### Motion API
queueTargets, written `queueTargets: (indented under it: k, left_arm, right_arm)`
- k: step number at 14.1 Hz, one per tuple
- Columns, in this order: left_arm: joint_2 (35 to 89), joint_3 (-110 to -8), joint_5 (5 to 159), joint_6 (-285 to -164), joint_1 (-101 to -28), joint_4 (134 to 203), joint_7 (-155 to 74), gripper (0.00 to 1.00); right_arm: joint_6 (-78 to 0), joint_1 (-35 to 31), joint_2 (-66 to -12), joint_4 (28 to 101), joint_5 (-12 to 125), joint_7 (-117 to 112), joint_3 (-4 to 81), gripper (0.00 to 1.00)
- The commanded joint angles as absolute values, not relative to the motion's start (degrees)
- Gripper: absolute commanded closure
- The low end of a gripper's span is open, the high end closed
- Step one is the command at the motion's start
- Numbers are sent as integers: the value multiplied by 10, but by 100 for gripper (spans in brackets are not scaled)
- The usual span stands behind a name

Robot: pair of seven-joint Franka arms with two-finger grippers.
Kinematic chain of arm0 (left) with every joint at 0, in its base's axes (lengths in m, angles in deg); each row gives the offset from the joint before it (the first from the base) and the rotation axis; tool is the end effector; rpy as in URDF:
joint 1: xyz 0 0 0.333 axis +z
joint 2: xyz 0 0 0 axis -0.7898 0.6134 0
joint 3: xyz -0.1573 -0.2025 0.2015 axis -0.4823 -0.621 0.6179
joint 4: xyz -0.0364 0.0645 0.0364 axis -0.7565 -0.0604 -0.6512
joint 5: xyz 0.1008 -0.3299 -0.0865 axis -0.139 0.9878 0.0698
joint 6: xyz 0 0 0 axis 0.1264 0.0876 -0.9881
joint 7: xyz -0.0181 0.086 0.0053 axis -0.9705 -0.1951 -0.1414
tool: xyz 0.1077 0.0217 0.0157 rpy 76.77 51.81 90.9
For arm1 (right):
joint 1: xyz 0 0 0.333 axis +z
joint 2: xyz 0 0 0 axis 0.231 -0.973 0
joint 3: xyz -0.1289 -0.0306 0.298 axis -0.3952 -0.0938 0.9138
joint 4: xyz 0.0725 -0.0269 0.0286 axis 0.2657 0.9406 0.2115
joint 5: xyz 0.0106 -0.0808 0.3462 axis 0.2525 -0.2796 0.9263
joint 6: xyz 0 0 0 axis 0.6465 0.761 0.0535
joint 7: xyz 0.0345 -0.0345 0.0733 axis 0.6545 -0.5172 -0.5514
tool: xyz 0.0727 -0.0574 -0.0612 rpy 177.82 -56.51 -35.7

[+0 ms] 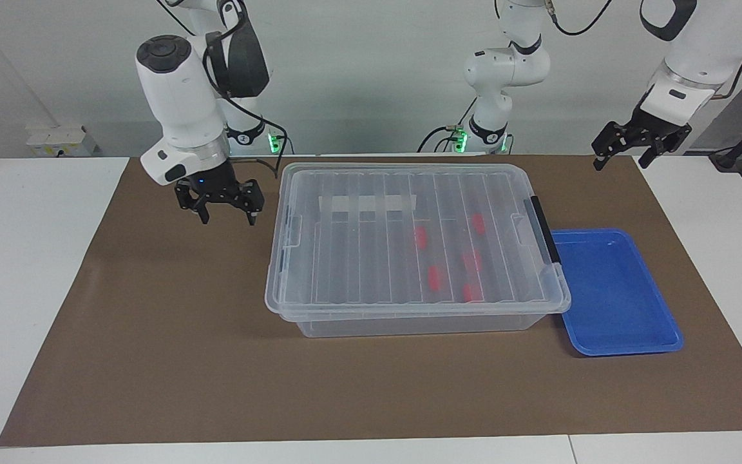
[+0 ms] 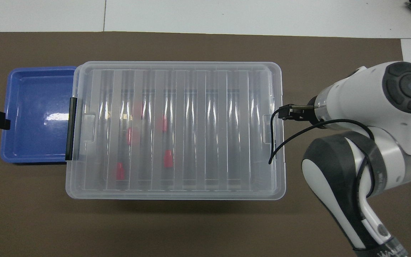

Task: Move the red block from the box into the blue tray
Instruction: 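Move the right gripper to the edge of the clear lid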

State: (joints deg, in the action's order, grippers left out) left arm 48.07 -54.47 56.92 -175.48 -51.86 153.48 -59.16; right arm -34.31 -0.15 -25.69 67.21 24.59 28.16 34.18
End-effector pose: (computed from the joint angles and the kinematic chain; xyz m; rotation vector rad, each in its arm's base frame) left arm 0.4935 0.0159 0.6350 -3.1396 0.0373 0.0158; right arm 0.5224 0.1479 0.5222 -3.1284 0.1788 -0.1248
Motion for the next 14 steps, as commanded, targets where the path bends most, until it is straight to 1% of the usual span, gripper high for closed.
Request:
queueTargets:
  k: [1,3,9,11,14]
  left_arm:
    - [465,-544,575,-1766,-516,1555,-592,0]
    - [465,-544,575,-1766,-516,1555,-592,0]
    - [465,-544,575,-1766,-516,1555,-592,0]
    - [465,-544,574,-1766,-516,1555,-592,0]
    - [465,-544,575,-1766,-516,1555,-592,0]
  right_arm:
    - [-361,14,-248,705,243,311,343,1]
    - [-379,17,-241,730,243,312,343,2]
    - [-380,15,-233,751,243,308,342,5]
    - [-380,6,-223,772,242,300,342,5]
    - [-370,-14,-219,779,241,255,340,5]
